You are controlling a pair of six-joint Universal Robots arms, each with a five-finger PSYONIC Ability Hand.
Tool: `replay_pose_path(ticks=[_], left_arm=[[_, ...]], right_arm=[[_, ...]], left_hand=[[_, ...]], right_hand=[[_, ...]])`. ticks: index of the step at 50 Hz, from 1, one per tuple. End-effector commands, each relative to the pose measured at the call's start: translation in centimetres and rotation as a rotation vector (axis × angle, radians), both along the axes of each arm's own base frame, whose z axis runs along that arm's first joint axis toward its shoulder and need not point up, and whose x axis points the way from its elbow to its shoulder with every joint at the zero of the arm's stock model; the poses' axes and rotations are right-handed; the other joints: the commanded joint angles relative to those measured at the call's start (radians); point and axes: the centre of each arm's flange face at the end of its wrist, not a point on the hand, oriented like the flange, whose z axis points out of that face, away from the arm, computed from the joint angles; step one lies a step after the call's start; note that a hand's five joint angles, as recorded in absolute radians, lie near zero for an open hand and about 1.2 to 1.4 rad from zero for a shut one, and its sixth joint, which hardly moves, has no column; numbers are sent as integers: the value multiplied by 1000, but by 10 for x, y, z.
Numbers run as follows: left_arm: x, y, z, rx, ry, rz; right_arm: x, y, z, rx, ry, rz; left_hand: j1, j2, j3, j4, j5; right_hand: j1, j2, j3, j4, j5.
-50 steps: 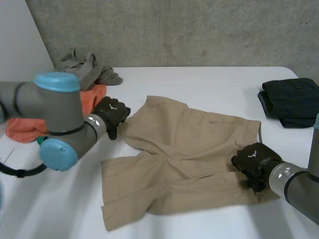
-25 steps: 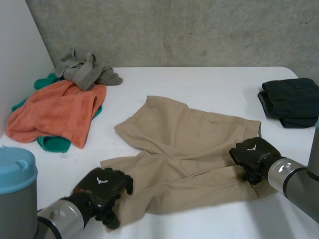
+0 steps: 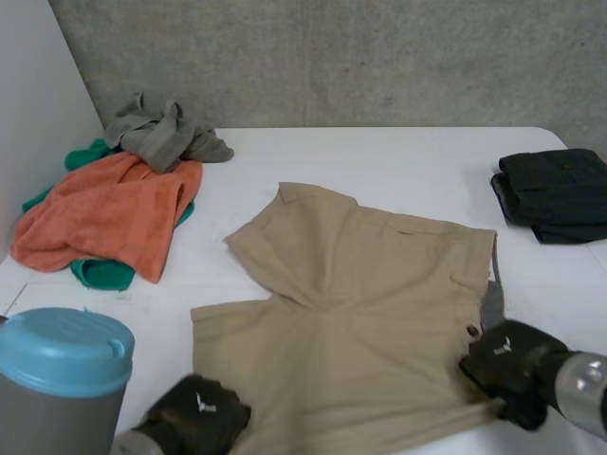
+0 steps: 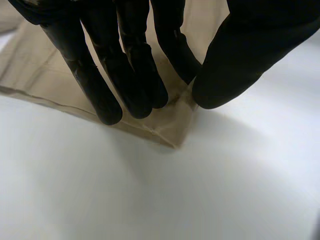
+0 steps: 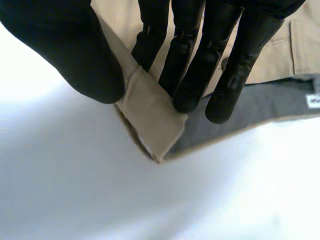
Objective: Fold the laundry.
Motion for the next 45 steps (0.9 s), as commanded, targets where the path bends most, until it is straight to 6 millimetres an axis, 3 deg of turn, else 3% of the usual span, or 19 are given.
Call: replay_pose_path(ticks=[1,6,12,14,16,18,24,30,31,32,33,37,42,45], left_arm=[[-17,-14,14,-131,24,-83],[-59,-69,34,-387,198,-50],[-97,-130,44,-611,236,-56],[-115,-157,42,-707,214,-81],[-123,-175,41,-763,202,-88],[-132,-207,34,-842,168,-85],[-163,-262,9,-978,199,-87],[-181,-289,-10,-1048,258,-97],[-182,-290,-14,-1045,261,-97],[-183,-291,-21,-1035,265,-94],[-183,-291,-20,-1035,273,-94],[-184,-288,-7,-1026,315,-75],[-189,-272,22,-969,395,-43],[-177,-262,38,-850,414,-1]], right_arm=[[-7,-18,5,-69,-40,-23],[-3,-42,4,-125,-98,-66],[17,-81,13,-285,-178,-73],[20,-91,17,-337,-198,-84],[23,-114,18,-421,-219,-107],[24,-126,14,-455,-216,-119],[46,-179,-10,-629,-190,-142],[57,-221,-34,-795,-147,-130],[60,-229,-40,-832,-136,-121],[62,-232,-41,-850,-133,-118],[63,-234,-44,-862,-133,-115],[65,-237,-33,-904,-178,-141],[54,-223,5,-869,-312,-227],[49,-210,27,-824,-365,-256]], left_hand=[[261,203,210,201,233],[261,203,210,201,233],[261,203,210,201,233],[261,203,210,201,233],[261,203,210,201,233],[261,203,210,201,233],[261,203,210,201,233],[261,203,210,201,233],[14,-44,-37,-46,-14],[-811,-869,-862,-871,-839],[-961,-1019,-1012,-1021,-989],[-961,-1019,-1012,-1021,-989],[-961,-1019,-1012,-1021,-989],[-961,-1019,-1012,-1021,-989]], right_hand=[[403,212,201,203,216],[403,212,201,203,216],[403,212,201,203,216],[403,212,201,203,216],[403,212,201,203,216],[403,212,201,203,216],[403,212,201,203,216],[403,212,201,203,216],[-619,-810,-821,-819,-806],[-819,-1010,-1021,-1018,-1006],[-819,-1010,-1021,-1018,-1006],[-819,-1010,-1021,-1018,-1006],[-819,-1010,-1021,-1018,-1006],[-819,-1010,-1021,-1018,-1006]])
